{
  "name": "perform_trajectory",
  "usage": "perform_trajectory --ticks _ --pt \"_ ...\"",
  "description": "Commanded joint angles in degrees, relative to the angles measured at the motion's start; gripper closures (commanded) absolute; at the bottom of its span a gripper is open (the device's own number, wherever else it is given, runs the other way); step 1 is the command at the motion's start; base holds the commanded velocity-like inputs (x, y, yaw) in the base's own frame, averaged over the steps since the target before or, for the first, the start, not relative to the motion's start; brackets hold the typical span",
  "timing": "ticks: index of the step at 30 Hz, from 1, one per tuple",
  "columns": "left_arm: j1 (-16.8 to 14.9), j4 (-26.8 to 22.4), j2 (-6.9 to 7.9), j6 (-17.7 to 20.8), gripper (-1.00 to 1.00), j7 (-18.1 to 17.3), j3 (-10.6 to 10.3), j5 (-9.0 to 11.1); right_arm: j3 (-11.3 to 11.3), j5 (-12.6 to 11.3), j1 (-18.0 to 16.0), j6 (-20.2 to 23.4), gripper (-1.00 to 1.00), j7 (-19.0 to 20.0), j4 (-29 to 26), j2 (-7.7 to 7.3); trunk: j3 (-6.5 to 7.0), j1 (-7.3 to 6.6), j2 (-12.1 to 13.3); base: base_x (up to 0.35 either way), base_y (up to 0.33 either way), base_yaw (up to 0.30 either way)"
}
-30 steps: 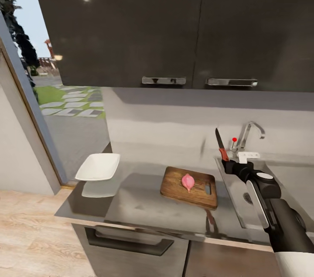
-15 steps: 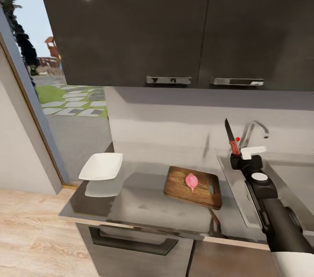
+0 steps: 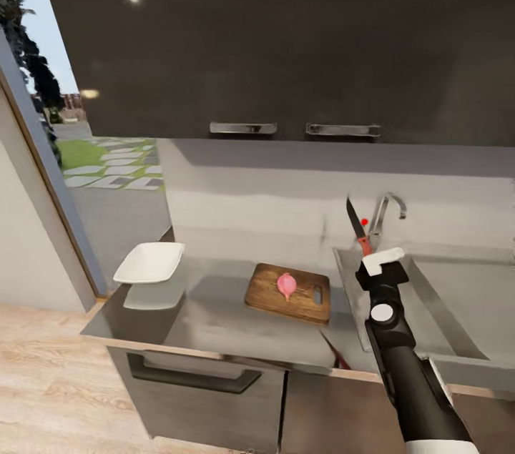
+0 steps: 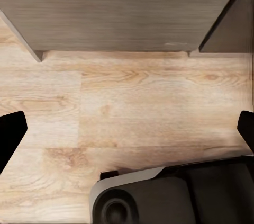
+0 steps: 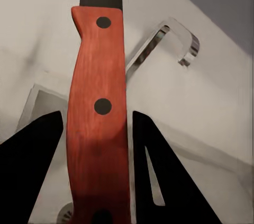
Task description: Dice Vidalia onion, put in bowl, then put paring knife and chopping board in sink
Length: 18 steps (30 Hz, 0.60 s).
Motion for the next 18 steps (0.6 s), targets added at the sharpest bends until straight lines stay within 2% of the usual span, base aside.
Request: perform_trajectory --ticks 1,6,10,12,15,18 --pt "0.0 -0.1 0.08 -0.1 -1.0 0.1 -0.4 0.6 0.0 1.3 0.2 -0.1 1.0 0.0 -0.1 0.77 -0.12 0.03 -0.1 -0.056 -0.112 0.0" --pt "0.0 -0.1 0.08 -0.1 -1.0 0.1 -0.4 0.6 0.1 2.4 0.4 -0.4 1.0 0.0 -0.1 1.58 -0.12 0.03 -0.1 -0.022 -0.044 0.0" --pt "0.0 -0.1 0.08 -0.1 -1.0 0.1 -0.4 0.6 1.9 4.3 0.5 -0.2 1.0 0.0 0.3 2.73 -0.12 0.03 -0.1 -0.002 -0.004 0.0" --pt "0.0 -0.1 0.08 -0.1 -1.0 0.1 -0.4 0.6 3.8 5.7 0.5 -0.1 1.0 0.0 0.7 4.29 -0.12 0.03 -0.1 -0.001 -0.001 0.0" --pt "0.0 -0.1 0.08 -0.1 -1.0 0.1 -0.4 0.6 5.2 8.8 0.5 0.0 1.0 0.0 2.6 6.75 -0.12 0.03 -0.1 0.0 0.0 0.0" --pt "0.0 -0.1 0.08 -0.1 -1.0 0.1 -0.4 0.6 5.5 11.2 0.5 -0.1 1.0 -0.2 5.3 7.64 -0.12 0.03 -0.1 0.0 0.0 0.0"
